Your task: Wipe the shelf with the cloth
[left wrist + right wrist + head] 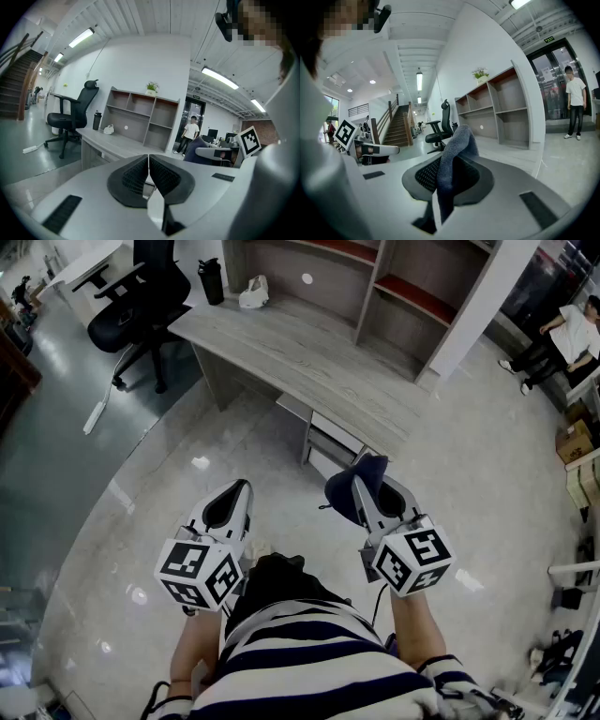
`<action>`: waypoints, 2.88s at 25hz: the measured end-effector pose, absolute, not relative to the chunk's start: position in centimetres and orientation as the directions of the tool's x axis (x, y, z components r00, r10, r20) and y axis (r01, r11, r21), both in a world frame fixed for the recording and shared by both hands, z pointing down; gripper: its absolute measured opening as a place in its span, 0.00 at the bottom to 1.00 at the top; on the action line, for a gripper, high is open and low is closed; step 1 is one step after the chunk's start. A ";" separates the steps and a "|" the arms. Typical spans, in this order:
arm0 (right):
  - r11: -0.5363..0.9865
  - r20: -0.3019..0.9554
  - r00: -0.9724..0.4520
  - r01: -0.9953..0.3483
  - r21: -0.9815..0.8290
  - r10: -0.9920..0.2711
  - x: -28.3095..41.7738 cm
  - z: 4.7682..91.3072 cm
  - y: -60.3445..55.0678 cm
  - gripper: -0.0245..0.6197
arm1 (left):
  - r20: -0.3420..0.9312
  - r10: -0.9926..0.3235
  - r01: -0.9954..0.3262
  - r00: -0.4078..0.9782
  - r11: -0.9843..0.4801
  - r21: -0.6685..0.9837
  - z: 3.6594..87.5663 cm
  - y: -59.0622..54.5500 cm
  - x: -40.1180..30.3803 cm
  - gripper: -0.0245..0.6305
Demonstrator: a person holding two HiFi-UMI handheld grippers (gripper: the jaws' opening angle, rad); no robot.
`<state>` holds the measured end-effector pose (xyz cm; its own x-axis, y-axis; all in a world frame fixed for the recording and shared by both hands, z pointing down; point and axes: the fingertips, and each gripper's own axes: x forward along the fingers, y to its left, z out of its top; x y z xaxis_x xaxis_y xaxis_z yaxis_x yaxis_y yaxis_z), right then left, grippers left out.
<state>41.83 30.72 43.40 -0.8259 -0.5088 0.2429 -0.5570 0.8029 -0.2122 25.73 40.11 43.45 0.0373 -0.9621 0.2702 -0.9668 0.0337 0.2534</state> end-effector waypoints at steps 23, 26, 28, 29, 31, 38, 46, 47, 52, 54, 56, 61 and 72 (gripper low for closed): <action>0.809 0.275 -0.843 -0.528 -0.258 -0.463 33.0 43.1 27.1 0.14 | 0.288 -0.956 -0.963 0.052 0.029 0.269 43.7 36.7 17.5 0.07; 0.802 0.271 -0.837 -0.539 -0.255 -0.476 30.9 42.9 26.0 0.14 | 0.287 -0.956 -0.963 0.061 0.020 0.271 43.7 35.7 15.4 0.07; 0.802 0.272 -0.836 -0.541 -0.255 -0.477 29.5 42.8 25.7 0.14 | 0.287 -0.956 -0.962 0.062 0.019 0.273 43.7 35.3 13.9 0.07; 0.801 0.273 -0.836 -0.541 -0.255 -0.477 28.7 42.7 25.5 0.14 | 0.288 -0.956 -0.962 0.063 0.019 0.274 43.7 35.0 13.2 0.07; 0.801 0.272 -0.835 -0.541 -0.256 -0.478 27.2 42.7 25.3 0.14 | 0.289 -0.955 -0.961 0.069 0.014 0.276 43.6 34.5 11.7 0.07; 0.790 0.262 -0.823 -0.561 -0.247 -0.503 23.0 42.0 24.0 0.14 | 0.302 -0.948 -0.964 0.096 -0.014 0.265 43.9 33.5 7.4 0.07; 0.791 0.291 -0.819 -0.563 -0.240 -0.494 19.7 42.9 22.1 0.14 | 0.322 -0.941 -0.957 0.106 -0.009 0.290 45.2 31.7 4.1 0.07; 0.792 0.288 -0.819 -0.563 -0.238 -0.495 19.2 42.9 21.5 0.14 | 0.322 -0.941 -0.958 0.107 -0.011 0.288 45.3 31.2 3.8 0.07; 0.803 0.270 -0.831 -0.547 -0.235 -0.487 16.4 42.7 18.3 0.14 | 0.323 -0.941 -0.959 0.104 -0.009 0.282 45.5 28.6 1.7 0.07; 0.812 0.264 -0.838 -0.536 -0.232 -0.477 15.1 42.7 17.0 0.14 | 0.325 -0.940 -0.960 0.101 -0.006 0.279 45.6 27.1 0.6 0.07; 0.817 0.261 -0.842 -0.529 -0.229 -0.472 13.7 42.8 15.1 0.14 | 0.329 -0.939 -0.961 0.100 -0.007 0.275 45.7 25.2 -0.5 0.07; 0.826 0.245 -0.856 -0.509 -0.241 -0.456 10.1 42.1 10.5 0.14 | 0.345 -0.932 -0.963 0.114 -0.018 0.271 45.5 21.2 -2.6 0.07; 0.813 0.134 -0.865 -0.501 -0.297 -0.484 6.3 39.5 0.4 0.14 | 0.303 -0.933 -0.947 0.195 -0.100 0.304 41.7 9.3 -6.9 0.07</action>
